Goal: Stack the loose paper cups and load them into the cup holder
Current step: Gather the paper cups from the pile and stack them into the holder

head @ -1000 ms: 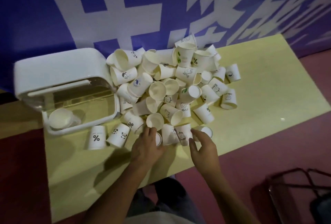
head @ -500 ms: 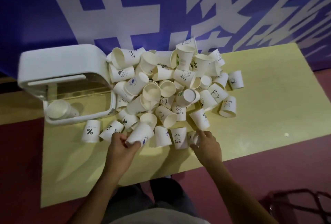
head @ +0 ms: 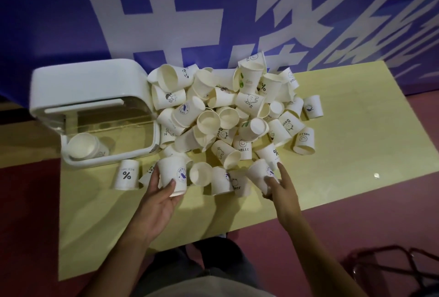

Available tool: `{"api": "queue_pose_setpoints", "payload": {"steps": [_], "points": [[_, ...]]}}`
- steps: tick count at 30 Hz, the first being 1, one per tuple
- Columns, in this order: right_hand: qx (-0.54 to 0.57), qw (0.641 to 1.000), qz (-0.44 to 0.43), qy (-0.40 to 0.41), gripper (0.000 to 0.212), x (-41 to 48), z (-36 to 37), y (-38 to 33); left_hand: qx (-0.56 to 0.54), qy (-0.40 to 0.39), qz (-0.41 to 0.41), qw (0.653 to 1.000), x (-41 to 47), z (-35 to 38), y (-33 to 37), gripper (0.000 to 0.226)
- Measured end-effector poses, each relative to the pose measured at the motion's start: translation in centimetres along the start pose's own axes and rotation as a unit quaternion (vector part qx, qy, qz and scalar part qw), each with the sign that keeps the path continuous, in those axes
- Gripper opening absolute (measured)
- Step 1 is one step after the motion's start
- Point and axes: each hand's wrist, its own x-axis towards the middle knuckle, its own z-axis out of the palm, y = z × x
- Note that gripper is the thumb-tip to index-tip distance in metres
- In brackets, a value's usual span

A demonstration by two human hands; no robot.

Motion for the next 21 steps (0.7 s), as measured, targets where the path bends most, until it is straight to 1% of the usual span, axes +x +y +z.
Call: {"api": "queue_pose_setpoints", "payload": {"steps": [3, 7, 8, 10, 11, 13, 15, 18, 21], "points": [[0.084, 0.993, 0.024, -0.074, 0.07, -1.5, 2.1, 0.0, 0.038, 0.013, 0.012, 0.999, -0.4, -2.1, 1.5, 0.074], [0.142, 0.976, 0.031, -0.16, 0.056, -3.9, 7.0, -1.7, 0.123, 0.029, 0.049, 0.991, -1.1, -4.6, 4.4, 0.067], [0.146, 0.972, 0.031, -0.179, 0.056, -4.4, 8.5, -2.3, 0.136, 0.026, 0.056, 0.989, -1.2, -5.2, 5.3, 0.068], [0.158, 0.963, 0.033, -0.216, 0.061, -5.5, 11.5, -3.5, 0.16, 0.023, 0.06, 0.985, -1.6, -6.5, 7.3, 0.083], [0.168, 0.957, 0.037, -0.233, 0.065, -5.9, 12.8, -4.1, 0.173, 0.025, 0.058, 0.983, -1.8, -7.0, 8.1, 0.084], [0.181, 0.944, 0.045, -0.273, 0.07, -6.9, 15.6, -5.2, 0.195, 0.028, 0.072, 0.978, -2.2, -8.7, 10.0, 0.066], [0.179, 0.936, 0.057, -0.298, 0.068, -7.8, 18.4, -6.2, 0.212, 0.021, 0.096, 0.972, -2.5, -10.4, 11.8, 0.051], [0.176, 0.926, 0.074, -0.327, 0.073, -8.9, 22.2, -6.8, 0.242, 0.017, 0.125, 0.962, -3.1, -12.4, 14.4, 0.05], [0.171, 0.924, 0.084, -0.331, 0.066, -9.6, 25.7, -7.0, 0.257, 0.027, 0.146, 0.955, -3.3, -14.2, 16.4, 0.056]]}}
